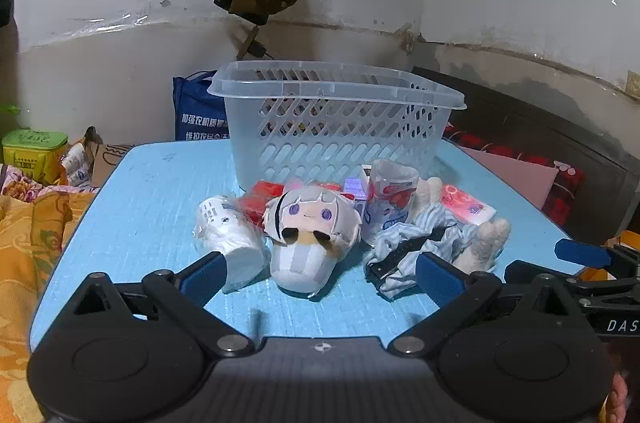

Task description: Organize objects

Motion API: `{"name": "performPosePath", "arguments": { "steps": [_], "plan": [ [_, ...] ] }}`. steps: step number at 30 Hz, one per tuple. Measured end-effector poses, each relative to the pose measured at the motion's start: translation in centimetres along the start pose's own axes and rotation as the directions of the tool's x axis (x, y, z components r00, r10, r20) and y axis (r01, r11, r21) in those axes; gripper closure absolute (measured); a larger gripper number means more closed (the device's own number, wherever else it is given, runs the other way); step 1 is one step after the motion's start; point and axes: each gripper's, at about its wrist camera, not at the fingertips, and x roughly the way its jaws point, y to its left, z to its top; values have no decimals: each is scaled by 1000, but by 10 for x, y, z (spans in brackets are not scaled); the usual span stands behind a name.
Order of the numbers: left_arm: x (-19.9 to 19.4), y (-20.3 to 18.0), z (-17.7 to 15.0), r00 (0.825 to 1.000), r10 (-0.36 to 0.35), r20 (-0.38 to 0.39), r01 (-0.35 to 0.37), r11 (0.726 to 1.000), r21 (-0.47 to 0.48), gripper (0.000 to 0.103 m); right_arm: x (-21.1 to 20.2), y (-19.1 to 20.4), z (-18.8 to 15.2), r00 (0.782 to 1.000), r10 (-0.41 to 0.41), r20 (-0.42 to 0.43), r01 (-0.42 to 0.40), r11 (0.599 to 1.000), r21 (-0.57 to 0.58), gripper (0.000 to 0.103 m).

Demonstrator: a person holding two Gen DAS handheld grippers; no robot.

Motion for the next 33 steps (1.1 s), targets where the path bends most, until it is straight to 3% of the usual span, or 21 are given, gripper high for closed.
{"name": "performPosePath", "arguments": {
  "steps": [11,22,33],
  "plan": [
    [-5,-2,3,996,68,55,-69,997,24,1,3,0,-1,1000,16,-15,-16,1000,-5,0],
    [-1,1,4,1000,-12,27,12,1000,-4,1,6,-2,-2,999,21,-26,-21,1000,7,0],
    [3,-1,5,999,-23,29,23,1000,11,1,11,-3,-4,999,22,-42,-21,1000,21,0]
  ]
}}
